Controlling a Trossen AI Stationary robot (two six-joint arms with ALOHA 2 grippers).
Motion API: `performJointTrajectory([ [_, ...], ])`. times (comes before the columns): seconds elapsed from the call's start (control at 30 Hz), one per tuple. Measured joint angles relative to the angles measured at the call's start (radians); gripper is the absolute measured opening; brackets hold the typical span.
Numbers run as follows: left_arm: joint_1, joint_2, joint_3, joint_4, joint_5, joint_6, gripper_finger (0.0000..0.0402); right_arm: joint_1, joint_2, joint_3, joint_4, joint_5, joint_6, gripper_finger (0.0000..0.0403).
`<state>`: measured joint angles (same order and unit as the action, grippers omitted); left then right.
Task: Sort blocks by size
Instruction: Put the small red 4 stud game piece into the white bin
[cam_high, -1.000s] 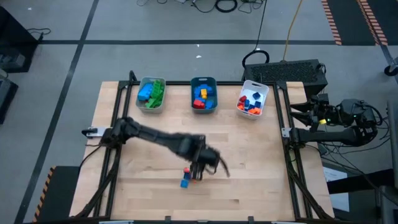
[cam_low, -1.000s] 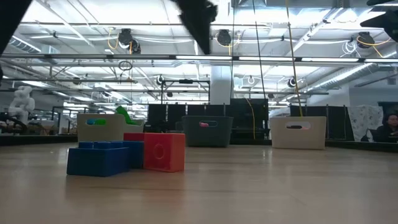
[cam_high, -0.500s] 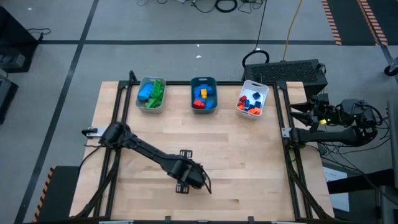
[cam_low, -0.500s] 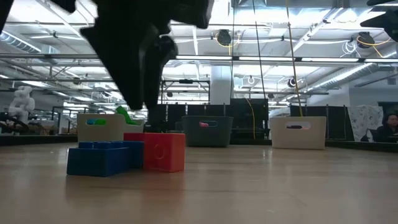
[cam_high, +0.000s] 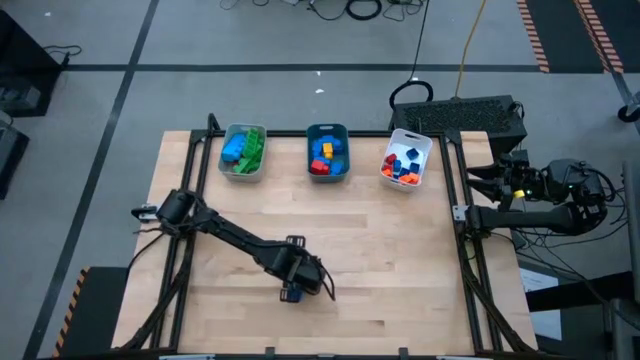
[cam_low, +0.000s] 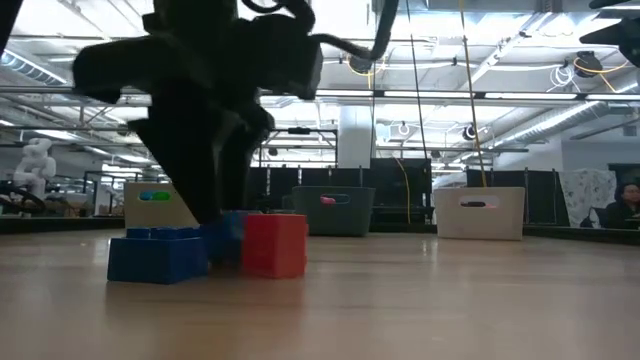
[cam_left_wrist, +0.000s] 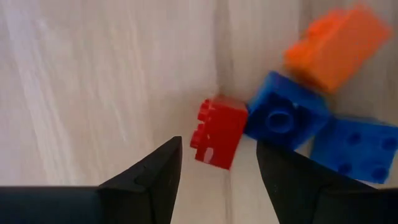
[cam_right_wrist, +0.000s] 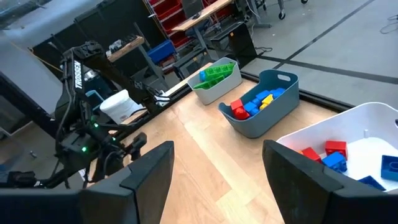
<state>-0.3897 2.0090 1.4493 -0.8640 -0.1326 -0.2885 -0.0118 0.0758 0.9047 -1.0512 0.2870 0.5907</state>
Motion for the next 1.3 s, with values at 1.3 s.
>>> performJointTrajectory([
  [1.3, 0.140, 0.002, -0.063, 0.189, 0.177, 0.059, 0.0098, 0.000, 0.000, 0.000, 0.007, 0.003, -0.011, 0.0238],
])
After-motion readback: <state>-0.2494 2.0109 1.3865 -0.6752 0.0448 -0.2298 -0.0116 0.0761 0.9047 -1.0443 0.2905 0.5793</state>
